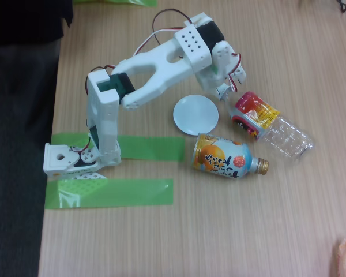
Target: Pick up the plastic bottle and stand it up on the white place
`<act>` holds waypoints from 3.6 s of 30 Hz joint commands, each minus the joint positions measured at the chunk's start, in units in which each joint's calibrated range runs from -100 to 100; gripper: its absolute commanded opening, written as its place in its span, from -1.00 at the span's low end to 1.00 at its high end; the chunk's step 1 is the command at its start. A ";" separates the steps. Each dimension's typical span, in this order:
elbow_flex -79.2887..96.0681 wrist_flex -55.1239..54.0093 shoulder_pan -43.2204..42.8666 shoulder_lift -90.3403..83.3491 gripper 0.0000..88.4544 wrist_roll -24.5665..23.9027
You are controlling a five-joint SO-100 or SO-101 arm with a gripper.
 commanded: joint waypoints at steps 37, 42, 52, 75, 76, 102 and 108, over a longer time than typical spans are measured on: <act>9.84 -13.62 -4.64 3.46 -0.46 -0.34; 10.02 -15.25 -4.64 3.63 -0.46 -0.34; 10.65 -17.57 -4.64 3.80 -0.46 -0.02; 9.93 -17.57 -4.64 7.07 -0.46 -0.34; 9.93 -17.57 -4.64 7.07 -0.46 -0.29; 7.21 -18.77 -4.79 10.18 -0.46 -0.02; 7.30 -18.77 -5.68 10.18 -0.46 -0.23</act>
